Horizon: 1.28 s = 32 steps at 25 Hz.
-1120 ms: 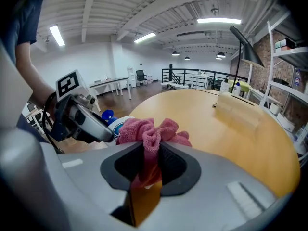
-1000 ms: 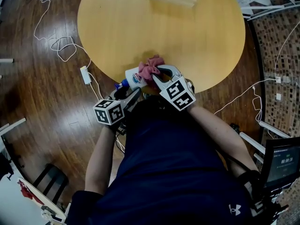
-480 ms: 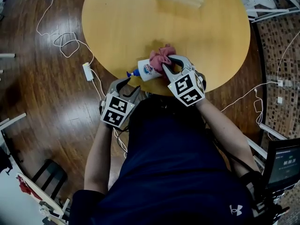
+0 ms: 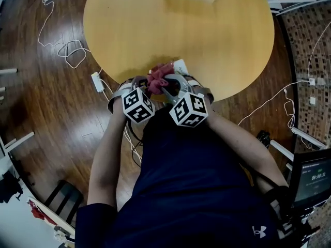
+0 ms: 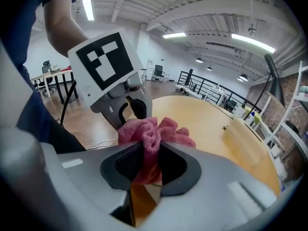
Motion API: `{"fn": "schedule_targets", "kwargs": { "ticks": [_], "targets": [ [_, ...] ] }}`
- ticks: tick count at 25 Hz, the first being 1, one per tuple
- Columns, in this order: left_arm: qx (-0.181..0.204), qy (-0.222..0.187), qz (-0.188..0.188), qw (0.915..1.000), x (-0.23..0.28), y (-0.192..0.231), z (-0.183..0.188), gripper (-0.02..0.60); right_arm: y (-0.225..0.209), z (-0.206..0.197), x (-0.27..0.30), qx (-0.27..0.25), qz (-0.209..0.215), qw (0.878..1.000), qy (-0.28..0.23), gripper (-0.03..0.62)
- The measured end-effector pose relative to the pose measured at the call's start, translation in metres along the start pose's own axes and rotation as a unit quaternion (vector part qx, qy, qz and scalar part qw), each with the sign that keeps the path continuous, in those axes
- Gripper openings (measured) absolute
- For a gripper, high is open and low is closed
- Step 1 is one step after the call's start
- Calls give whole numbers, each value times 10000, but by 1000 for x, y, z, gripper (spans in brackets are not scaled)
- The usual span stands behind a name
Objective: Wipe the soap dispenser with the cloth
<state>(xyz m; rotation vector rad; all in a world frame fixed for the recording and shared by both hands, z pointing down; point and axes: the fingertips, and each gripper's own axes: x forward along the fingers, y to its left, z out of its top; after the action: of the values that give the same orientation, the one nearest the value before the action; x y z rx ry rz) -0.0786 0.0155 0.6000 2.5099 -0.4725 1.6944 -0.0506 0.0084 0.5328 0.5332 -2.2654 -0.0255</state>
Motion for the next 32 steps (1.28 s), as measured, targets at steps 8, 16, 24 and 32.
{"fn": "schedule_targets", "kwargs": {
  "ticks": [8, 16, 24, 32],
  "targets": [
    [-146, -30, -139, 9998, 1, -2, 5, 130, -22, -39, -26, 438, -387, 9983, -6, 89],
    [-140, 41, -131, 9998, 2, -1, 1, 130, -32, -58, -35, 565, -602, 9966, -6, 89],
    [-298, 57, -173, 9994, 5, -1, 0, 132, -41, -84, -42, 850, -767, 9933, 159, 89],
    [-52, 47, 504, 9987, -29, 3, 12, 183, -52, -92, -74, 1237, -1035, 9868, 163, 91]
  ]
}}
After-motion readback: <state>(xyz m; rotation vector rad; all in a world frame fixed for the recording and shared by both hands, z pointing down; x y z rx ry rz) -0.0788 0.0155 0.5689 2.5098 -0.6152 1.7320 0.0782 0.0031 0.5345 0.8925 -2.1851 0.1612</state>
